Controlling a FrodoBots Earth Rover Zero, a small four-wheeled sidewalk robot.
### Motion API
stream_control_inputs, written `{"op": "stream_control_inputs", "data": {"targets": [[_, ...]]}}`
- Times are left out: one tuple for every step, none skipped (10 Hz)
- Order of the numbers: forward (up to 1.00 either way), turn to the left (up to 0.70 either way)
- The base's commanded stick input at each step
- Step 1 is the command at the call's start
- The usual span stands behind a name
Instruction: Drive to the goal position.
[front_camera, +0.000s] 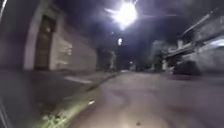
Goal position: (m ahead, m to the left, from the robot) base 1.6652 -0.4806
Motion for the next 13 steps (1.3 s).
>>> {"op": "stream_control_inputs", "data": {"targets": [[0.50, -0.50], [0.50, 0.00], [0.50, 0.00], [0.50, 0.00], [0.50, 0.00], [0.50, 0.00], [0.50, 0.00], [0.50, 0.00], [0.50, 0.00], [0.50, 0.00], [0.50, -0.04], [0.50, -0.12], [0.50, -0.19]]}}
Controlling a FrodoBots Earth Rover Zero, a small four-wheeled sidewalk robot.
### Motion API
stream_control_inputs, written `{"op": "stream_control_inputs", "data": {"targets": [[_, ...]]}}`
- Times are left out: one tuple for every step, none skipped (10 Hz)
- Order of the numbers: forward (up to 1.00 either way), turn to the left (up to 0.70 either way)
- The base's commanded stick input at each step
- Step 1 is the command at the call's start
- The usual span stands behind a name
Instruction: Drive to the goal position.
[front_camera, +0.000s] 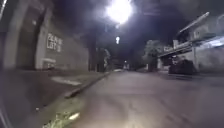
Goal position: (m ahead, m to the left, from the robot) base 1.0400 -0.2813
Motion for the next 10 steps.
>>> {"op": "stream_control_inputs", "data": {"targets": [[0.50, -0.27], [0.50, -0.34], [0.50, -0.42], [0.50, -0.49], [0.50, -0.50], [0.50, -0.50], [0.50, -0.50], [0.50, -0.50], [0.50, -0.50], [0.50, -0.50]]}}
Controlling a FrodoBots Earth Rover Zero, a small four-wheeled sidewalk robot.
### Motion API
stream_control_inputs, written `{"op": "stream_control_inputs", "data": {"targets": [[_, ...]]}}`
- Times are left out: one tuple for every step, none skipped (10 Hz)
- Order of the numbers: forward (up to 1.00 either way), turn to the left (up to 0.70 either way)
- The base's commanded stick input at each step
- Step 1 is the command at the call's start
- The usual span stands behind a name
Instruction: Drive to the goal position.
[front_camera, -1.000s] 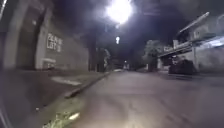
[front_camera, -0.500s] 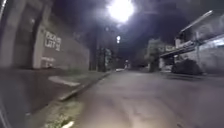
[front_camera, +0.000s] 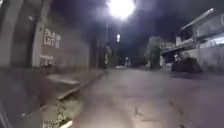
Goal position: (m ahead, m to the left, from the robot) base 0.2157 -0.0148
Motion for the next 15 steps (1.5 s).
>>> {"op": "stream_control_inputs", "data": {"targets": [[0.50, -0.50], [0.50, -0.50], [0.50, -0.50], [0.50, -0.50], [0.50, -0.50], [0.50, -0.50], [0.50, -0.50], [0.50, -0.38], [0.50, -0.21], [0.50, -0.04], [0.50, 0.00], [0.50, -0.09], [0.50, -0.37], [0.50, -0.50], [0.50, -0.50]]}}
